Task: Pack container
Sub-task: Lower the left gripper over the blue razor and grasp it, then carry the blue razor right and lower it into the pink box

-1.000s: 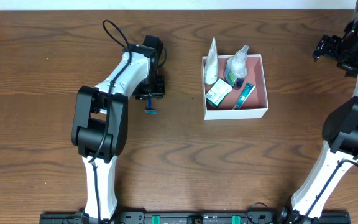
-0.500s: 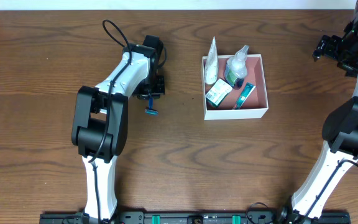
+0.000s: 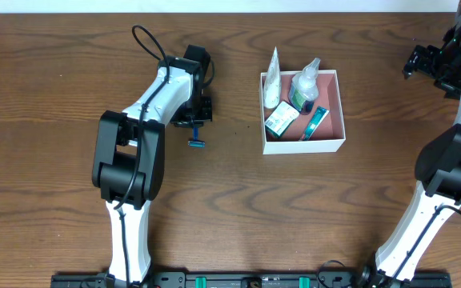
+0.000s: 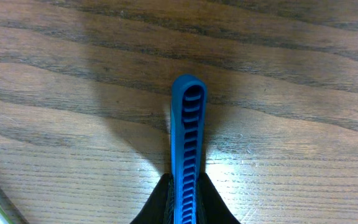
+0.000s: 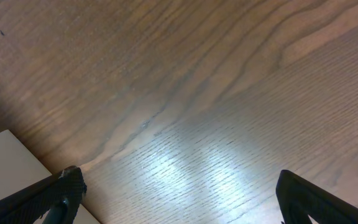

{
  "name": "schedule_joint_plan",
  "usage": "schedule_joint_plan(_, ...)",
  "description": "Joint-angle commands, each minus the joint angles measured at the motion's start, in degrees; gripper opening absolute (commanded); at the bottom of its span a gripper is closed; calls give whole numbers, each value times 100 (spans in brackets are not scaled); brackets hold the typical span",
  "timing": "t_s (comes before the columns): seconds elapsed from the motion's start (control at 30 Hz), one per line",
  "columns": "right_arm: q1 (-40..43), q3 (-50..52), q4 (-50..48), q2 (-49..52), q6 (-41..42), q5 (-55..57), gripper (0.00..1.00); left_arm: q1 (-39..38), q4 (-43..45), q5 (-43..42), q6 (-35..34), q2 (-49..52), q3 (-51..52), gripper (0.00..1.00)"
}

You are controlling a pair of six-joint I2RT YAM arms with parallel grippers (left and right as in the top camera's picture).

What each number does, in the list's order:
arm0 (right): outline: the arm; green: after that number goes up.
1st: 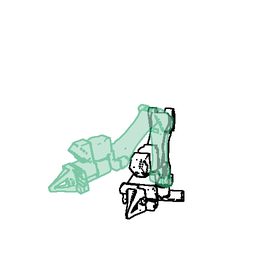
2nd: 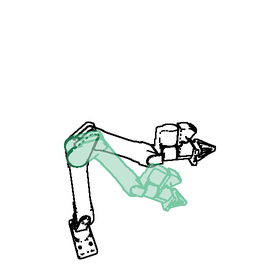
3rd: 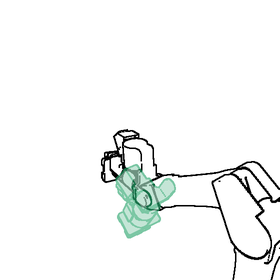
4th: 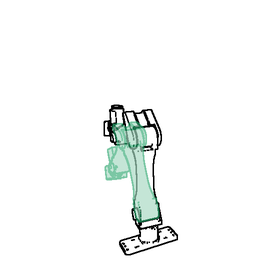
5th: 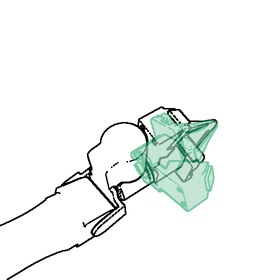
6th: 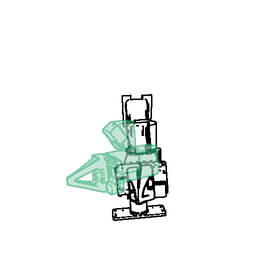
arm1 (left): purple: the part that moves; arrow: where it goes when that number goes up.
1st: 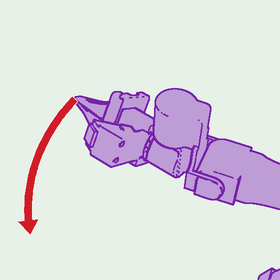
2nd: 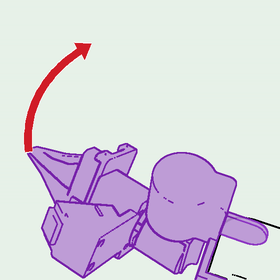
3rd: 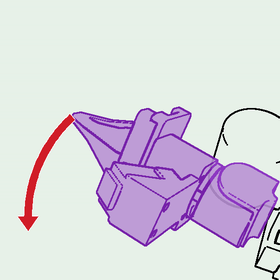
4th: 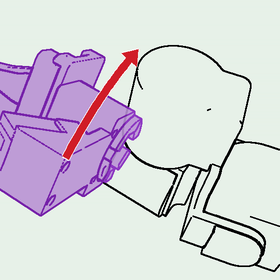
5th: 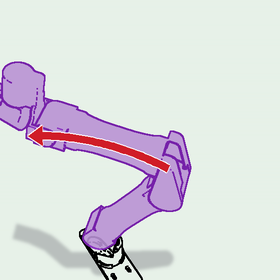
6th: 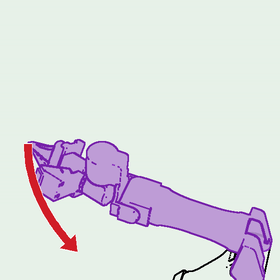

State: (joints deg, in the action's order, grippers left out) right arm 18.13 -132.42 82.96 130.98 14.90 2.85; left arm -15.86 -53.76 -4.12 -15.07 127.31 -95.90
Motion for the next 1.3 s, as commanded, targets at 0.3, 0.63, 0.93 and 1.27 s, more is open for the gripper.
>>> schedule_joint_plan(0.3, -13, 13, -2, 0, 74, 57, 99, -76, -426, -120, 26, -1215, -713, 6)
schedule_joint_plan(0.63, -13, 13, -2, 0, 74, 57, 99, -1128, 549, -640, 323, -2938, -721, 6)
schedule_joint_plan(0.93, -13, 13, -2, 0, 74, 57, 99, -2599, 1744, -636, 1674, -2686, -697, 6)
schedule_joint_plan(1.27, -13, 13, -2, 0, 74, 57, 99, -2815, 2138, -479, 1917, -1565, -697, 7)
